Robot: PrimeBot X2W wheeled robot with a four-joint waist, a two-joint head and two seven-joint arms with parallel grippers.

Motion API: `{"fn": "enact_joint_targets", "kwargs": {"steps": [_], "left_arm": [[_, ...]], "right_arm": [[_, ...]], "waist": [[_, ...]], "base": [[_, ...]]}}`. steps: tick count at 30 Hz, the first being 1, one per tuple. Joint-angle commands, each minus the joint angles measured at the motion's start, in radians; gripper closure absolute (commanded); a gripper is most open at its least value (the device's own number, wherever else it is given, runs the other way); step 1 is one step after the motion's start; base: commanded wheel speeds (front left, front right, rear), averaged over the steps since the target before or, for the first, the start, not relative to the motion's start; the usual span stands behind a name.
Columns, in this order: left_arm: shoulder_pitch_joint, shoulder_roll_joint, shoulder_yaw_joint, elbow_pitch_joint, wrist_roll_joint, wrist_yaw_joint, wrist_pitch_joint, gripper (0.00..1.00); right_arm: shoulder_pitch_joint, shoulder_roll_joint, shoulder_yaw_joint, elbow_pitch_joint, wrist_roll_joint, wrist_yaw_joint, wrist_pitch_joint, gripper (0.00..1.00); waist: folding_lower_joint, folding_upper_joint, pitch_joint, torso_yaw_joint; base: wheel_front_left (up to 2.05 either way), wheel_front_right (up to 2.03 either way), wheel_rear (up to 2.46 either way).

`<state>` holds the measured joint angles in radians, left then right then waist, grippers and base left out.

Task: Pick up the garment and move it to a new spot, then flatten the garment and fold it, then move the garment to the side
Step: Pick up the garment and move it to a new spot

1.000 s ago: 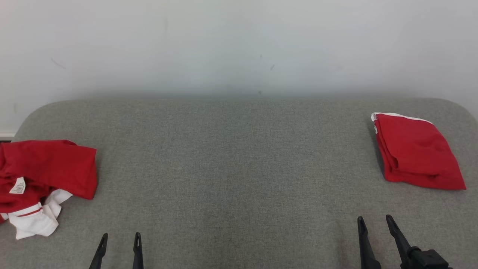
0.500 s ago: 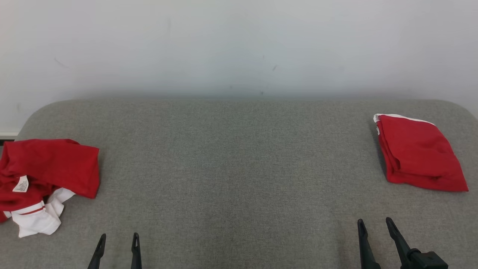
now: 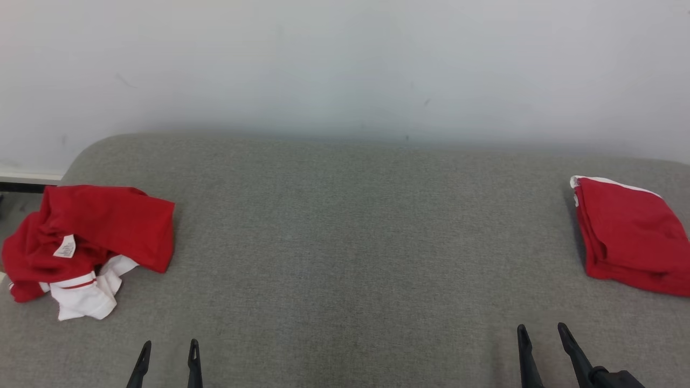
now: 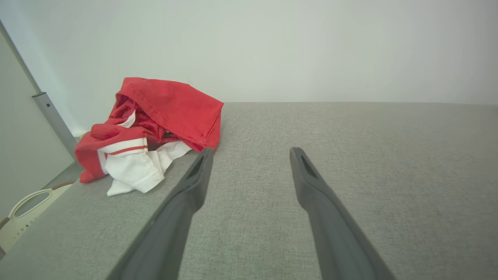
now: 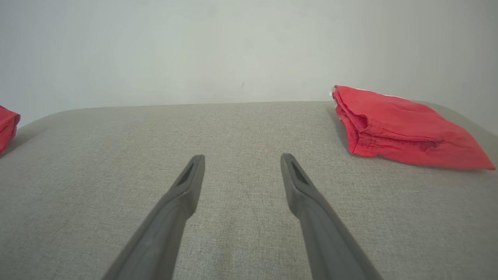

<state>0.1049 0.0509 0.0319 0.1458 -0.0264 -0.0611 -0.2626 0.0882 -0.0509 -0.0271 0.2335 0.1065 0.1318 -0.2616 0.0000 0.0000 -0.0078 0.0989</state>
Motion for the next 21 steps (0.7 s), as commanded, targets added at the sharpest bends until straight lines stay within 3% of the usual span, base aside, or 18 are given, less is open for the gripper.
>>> {"fn": "enact_joint_targets", "kwargs": {"steps": [1,21], "left_arm": [[0.021,0.000,0.005,0.002,0.000,0.004,-0.003,0.00],[0.031,0.013,0.056,0.022,0.000,-0.016,-0.003,0.00]], "right_arm": [[0.016,0.001,0.003,-0.002,0.005,-0.003,-0.004,0.00],[0.035,0.001,0.031,0.015,0.039,-0.003,-0.004,0.00]], "waist": [[0.0000,0.0000,-0.009,0.045],[0.0000,0.0000,-0.039,0.321]], "base": [[0.00,0.00,0.00],[0.00,0.00,0.00]]}}
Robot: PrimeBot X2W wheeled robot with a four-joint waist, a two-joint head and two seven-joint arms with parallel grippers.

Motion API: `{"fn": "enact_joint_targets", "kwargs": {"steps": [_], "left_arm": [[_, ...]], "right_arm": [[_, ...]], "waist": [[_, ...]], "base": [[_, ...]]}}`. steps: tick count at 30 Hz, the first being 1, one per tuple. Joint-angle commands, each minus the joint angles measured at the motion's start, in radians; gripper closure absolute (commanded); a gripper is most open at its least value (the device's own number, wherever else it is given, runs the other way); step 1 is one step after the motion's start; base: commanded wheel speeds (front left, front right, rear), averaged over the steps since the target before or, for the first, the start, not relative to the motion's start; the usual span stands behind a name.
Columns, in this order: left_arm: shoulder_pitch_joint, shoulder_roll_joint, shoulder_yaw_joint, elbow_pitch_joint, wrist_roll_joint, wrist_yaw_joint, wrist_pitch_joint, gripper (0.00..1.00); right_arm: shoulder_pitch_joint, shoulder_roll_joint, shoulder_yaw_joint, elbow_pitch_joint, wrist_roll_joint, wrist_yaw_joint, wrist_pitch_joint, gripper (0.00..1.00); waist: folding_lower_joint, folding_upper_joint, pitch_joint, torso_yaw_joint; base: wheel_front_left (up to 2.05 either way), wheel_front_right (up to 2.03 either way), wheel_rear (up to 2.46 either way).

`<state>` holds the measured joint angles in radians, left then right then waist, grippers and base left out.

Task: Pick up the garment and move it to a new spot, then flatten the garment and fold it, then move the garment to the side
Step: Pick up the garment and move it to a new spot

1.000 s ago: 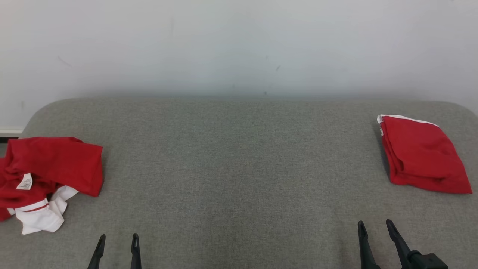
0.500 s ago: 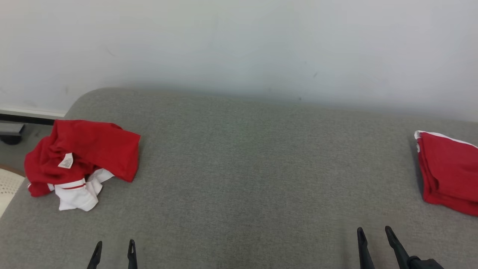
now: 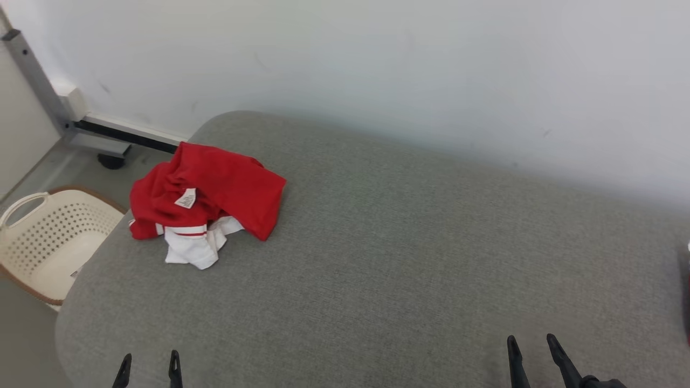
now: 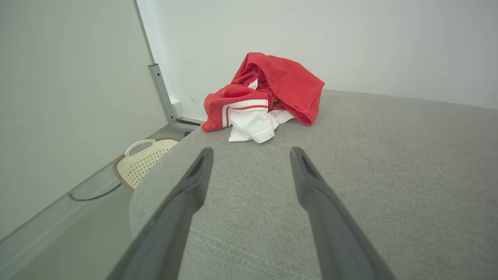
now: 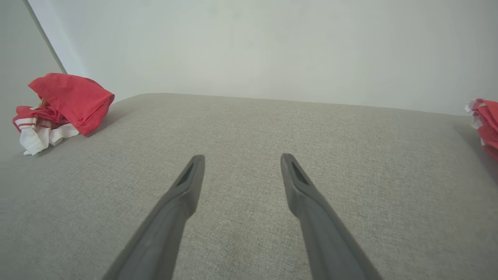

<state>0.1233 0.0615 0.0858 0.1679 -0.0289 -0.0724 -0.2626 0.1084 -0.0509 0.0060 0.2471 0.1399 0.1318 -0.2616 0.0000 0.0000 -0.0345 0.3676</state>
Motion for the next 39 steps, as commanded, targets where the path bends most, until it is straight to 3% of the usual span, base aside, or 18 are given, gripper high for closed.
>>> {"fn": "enact_joint_targets", "kwargs": {"steps": [1,9,22,31,39], "left_arm": [[0.015,0.003,0.006,0.000,0.002,-0.003,-0.003,0.00],[0.021,0.001,0.045,-0.015,-0.007,0.011,-0.003,0.00],[0.044,-0.008,0.078,-0.053,-0.021,0.036,-0.003,0.00],[-0.032,-0.010,0.065,-0.020,-0.031,0.021,-0.003,0.00],[-0.213,-0.009,0.096,0.077,-0.071,0.013,-0.003,0.00]], "right_arm": [[0.015,0.001,0.003,0.002,0.008,-0.003,-0.004,0.00],[-0.017,0.001,0.035,0.009,0.005,-0.003,-0.004,0.00],[-0.050,0.001,0.066,0.026,-0.002,-0.003,-0.004,0.00],[-0.018,0.000,0.050,0.007,0.011,-0.003,-0.004,0.00],[-0.068,0.000,0.081,-0.008,-0.021,-0.003,-0.004,0.00]], "waist": [[0.0000,0.0000,-0.014,0.063],[0.0000,0.0000,-0.002,0.122],[0.0000,0.0000,0.011,0.133],[0.0000,0.0000,0.004,0.120],[0.0000,0.0000,0.071,0.026]], "base": [[0.00,0.00,0.00],[0.00,0.00,0.00],[0.00,0.00,0.00],[0.00,0.00,0.00],[0.00,0.00,0.00]]}}
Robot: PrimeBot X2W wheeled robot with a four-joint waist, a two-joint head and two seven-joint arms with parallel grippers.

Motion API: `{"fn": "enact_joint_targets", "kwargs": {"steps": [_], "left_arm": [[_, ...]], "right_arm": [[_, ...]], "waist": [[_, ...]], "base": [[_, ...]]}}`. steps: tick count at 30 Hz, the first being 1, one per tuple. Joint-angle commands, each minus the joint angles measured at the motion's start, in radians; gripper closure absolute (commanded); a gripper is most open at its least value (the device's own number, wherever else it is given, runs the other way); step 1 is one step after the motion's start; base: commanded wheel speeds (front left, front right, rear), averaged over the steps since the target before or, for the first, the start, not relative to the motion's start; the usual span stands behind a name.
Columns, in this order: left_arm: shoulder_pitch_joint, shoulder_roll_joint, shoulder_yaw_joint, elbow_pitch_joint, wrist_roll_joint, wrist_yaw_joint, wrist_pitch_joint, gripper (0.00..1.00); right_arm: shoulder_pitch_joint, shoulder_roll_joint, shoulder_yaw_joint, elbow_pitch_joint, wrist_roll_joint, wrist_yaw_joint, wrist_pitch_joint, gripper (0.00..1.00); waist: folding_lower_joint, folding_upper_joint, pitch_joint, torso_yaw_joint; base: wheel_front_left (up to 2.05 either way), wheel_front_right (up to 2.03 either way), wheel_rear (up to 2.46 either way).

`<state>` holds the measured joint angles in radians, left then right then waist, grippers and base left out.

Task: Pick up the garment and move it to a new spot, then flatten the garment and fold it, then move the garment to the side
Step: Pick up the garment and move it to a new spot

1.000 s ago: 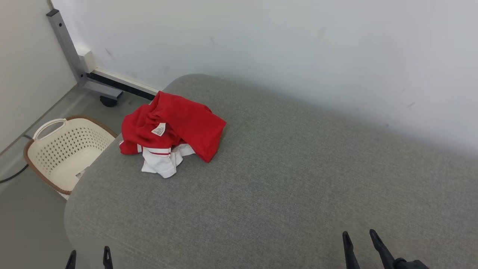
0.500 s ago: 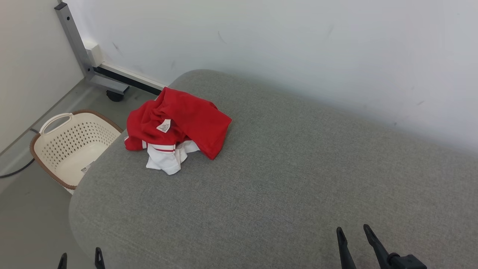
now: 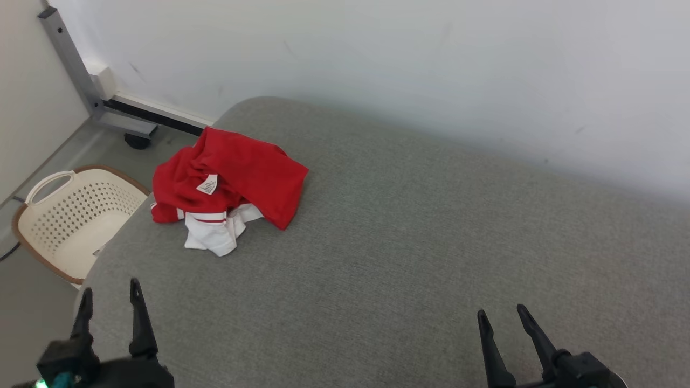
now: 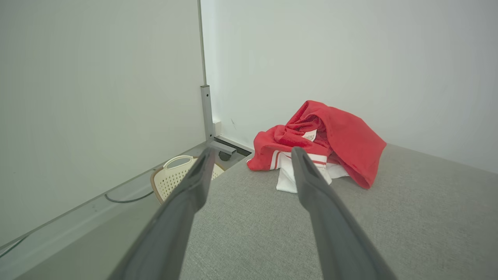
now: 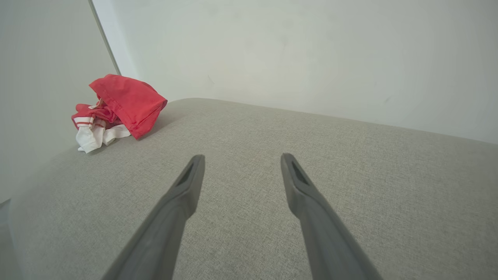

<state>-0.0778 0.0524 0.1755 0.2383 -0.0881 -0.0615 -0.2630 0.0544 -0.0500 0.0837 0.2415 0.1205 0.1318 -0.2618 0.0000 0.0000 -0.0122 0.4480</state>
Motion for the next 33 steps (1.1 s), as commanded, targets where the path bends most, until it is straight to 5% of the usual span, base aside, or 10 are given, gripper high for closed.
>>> {"fn": "enact_joint_targets", "kwargs": {"steps": [1,16,26,33], "left_arm": [[-0.045,0.004,0.011,0.046,-0.012,0.001,-0.003,0.00],[-0.486,0.146,0.100,0.463,-0.117,-0.025,-0.002,0.00],[-0.654,0.287,0.103,0.673,-0.132,-0.032,0.075,0.00],[-0.711,0.332,0.118,0.817,-0.162,-0.018,0.182,0.00]], "right_arm": [[-0.025,-0.001,0.008,-0.005,-0.007,-0.003,-0.004,0.00],[-0.184,-0.001,0.038,-0.040,-0.018,-0.003,-0.004,0.00],[-0.249,0.000,0.050,-0.053,0.005,-0.003,-0.004,0.00],[-0.261,-0.001,0.050,-0.045,0.014,-0.003,-0.004,0.00]], "waist": [[0.0000,0.0000,0.063,-0.075],[0.0000,0.0000,0.249,-0.331],[0.0000,0.0000,0.338,-0.431],[0.0000,0.0000,0.348,-0.455]], "base": [[0.00,0.00,0.00],[0.00,0.00,0.00],[0.00,0.00,0.00],[0.00,0.00,0.00]]}}
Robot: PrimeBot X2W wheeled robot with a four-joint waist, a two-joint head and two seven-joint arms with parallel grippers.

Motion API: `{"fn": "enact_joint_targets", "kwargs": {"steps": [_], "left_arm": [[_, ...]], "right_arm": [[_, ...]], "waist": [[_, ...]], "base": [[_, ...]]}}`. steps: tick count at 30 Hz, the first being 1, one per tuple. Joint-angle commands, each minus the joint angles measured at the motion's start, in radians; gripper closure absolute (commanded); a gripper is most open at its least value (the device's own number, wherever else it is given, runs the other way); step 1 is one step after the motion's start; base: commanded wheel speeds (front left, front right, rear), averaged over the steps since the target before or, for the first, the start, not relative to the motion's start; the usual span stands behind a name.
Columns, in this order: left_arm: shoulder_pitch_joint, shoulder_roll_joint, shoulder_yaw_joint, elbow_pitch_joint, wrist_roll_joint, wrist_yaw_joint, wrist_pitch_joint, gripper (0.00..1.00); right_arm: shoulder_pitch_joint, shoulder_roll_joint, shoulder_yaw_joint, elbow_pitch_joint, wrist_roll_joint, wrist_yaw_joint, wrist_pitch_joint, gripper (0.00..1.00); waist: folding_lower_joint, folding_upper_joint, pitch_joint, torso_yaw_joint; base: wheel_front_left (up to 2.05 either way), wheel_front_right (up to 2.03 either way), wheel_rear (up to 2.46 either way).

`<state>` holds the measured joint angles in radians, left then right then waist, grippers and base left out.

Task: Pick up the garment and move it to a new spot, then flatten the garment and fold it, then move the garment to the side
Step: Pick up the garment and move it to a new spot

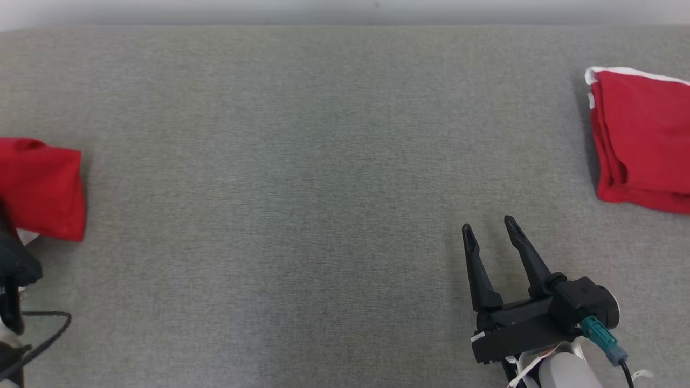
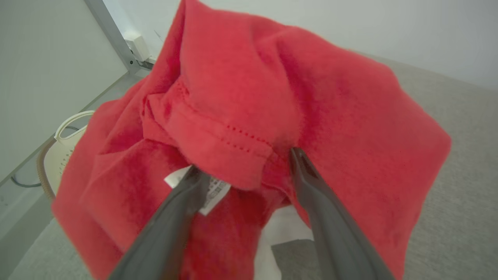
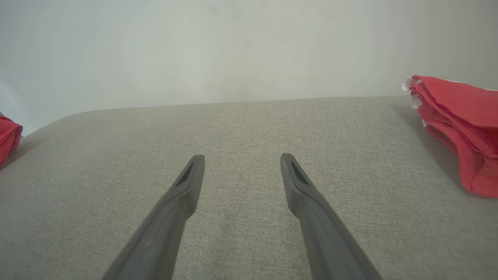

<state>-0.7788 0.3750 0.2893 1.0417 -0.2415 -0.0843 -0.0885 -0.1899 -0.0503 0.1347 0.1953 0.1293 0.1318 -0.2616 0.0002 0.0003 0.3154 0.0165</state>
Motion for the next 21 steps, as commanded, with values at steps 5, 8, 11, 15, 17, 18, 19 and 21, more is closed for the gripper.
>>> {"fn": "enact_joint_targets", "kwargs": {"steps": [5,8,11,15,17,18,19,21], "left_arm": [[-0.035,0.021,0.026,0.126,-0.037,0.035,0.125,0.00],[-0.040,0.019,0.032,0.170,-0.055,0.040,0.171,0.00],[-0.047,0.023,0.032,0.182,-0.058,0.050,0.182,0.00],[-0.050,0.026,0.025,0.198,-0.060,0.059,0.189,0.52],[-0.053,0.025,0.021,0.195,-0.060,0.050,0.167,1.00],[-0.052,0.023,0.019,0.197,-0.060,0.047,0.161,1.00],[-0.052,0.022,0.017,0.193,-0.060,0.044,0.146,1.00],[-0.049,0.023,0.015,0.187,-0.061,0.040,0.115,1.00]], "right_arm": [[-0.008,0.000,-0.003,0.008,0.006,-0.003,-0.004,0.00],[-0.002,0.000,-0.002,0.013,0.001,-0.003,-0.004,0.00],[0.000,0.000,-0.002,0.017,-0.003,-0.003,-0.004,0.00],[0.003,0.000,-0.001,0.022,-0.008,-0.003,-0.004,0.00],[0.005,0.000,-0.003,0.026,-0.009,-0.003,-0.004,0.00],[0.007,0.000,-0.004,0.028,-0.010,-0.003,-0.004,0.00],[0.009,0.000,-0.005,0.029,-0.010,-0.003,-0.004,0.00],[0.009,0.000,-0.006,0.032,-0.008,-0.003,-0.004,0.00]], "waist": [[-0.0002,-0.0003,0.010,-0.028],[-0.0002,-0.0003,0.001,-0.029],[-0.0002,-0.0003,-0.004,-0.028],[-0.0002,-0.0003,-0.017,-0.026],[-0.0002,-0.0003,-0.025,-0.023],[-0.0002,-0.0003,-0.030,-0.022],[-0.0002,-0.0003,-0.036,-0.019],[-0.0002,-0.0003,-0.048,-0.017]], "base": [[0.00,0.00,0.00],[0.00,0.00,0.00],[0.00,0.00,0.00],[0.00,0.00,0.00],[0.00,0.00,0.00],[0.00,0.00,0.00],[0.00,0.00,0.00],[0.00,0.00,0.00]]}}
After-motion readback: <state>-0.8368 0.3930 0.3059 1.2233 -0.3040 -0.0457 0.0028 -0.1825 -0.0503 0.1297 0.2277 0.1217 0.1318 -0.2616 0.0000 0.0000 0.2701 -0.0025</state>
